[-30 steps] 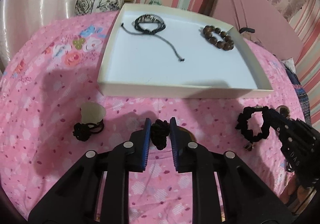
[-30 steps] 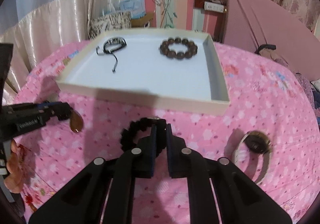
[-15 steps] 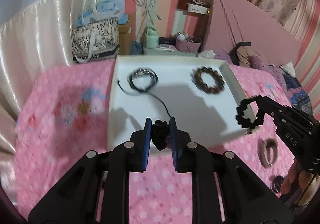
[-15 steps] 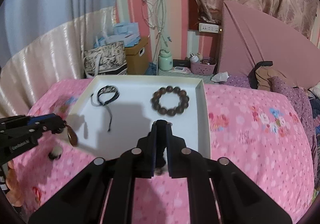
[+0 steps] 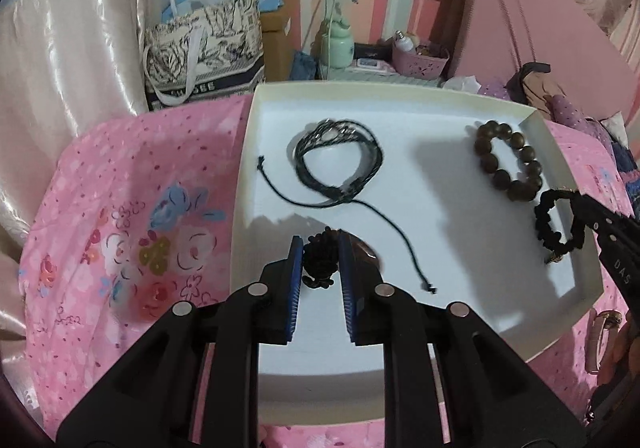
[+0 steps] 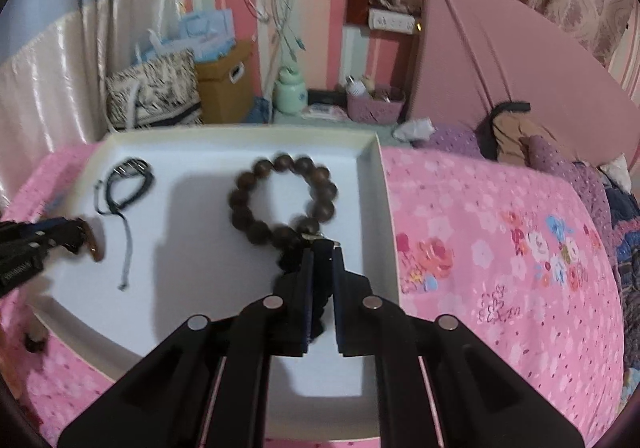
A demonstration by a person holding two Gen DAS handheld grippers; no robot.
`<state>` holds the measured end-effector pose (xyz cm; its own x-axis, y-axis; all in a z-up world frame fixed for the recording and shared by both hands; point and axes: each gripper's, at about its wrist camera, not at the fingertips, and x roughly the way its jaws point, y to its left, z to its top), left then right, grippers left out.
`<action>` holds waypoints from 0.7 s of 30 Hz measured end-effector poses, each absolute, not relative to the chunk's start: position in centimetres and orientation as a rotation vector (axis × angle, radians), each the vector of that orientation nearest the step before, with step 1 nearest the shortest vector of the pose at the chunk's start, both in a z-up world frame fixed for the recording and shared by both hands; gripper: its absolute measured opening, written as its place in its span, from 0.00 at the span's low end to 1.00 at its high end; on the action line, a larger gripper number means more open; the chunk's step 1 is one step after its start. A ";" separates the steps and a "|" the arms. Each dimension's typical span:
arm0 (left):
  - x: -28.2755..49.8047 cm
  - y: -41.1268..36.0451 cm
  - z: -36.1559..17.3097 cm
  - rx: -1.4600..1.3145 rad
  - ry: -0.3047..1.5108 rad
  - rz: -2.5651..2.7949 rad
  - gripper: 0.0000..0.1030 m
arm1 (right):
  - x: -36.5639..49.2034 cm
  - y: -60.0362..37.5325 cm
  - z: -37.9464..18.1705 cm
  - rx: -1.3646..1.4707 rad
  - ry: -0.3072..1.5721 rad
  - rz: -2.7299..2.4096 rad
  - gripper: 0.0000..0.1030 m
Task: Organize jewelry
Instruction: 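Carry the amber pendant and black scrunchie over the white tray, then open both tools to release the pendant and scrunchie into the tray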
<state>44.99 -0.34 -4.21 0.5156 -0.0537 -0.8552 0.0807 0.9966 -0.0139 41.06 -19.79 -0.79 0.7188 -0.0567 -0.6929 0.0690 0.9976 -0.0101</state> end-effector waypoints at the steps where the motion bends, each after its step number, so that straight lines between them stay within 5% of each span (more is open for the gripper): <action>1: 45.2 -0.2 -4.6 0.029 1.037 -0.074 0.16 | 41.3 -20.0 -1.3 0.016 0.781 -0.084 0.08; 17: 46.3 -0.1 -5.7 0.035 1.035 -0.048 0.20 | 42.8 -19.3 -3.4 -0.014 0.834 -0.116 0.12; 19: 46.3 -0.1 -5.7 0.038 1.038 -0.044 0.21 | 42.8 -19.4 -3.3 -0.012 0.840 -0.119 0.21; 20: 46.1 -0.1 -5.6 0.038 1.042 -0.042 0.23 | 42.7 -19.4 -3.2 -0.005 0.841 -0.114 0.40; 21: 45.9 -0.1 -5.4 0.035 1.044 -0.046 0.27 | 42.4 -19.5 -2.8 0.019 0.835 -0.088 0.46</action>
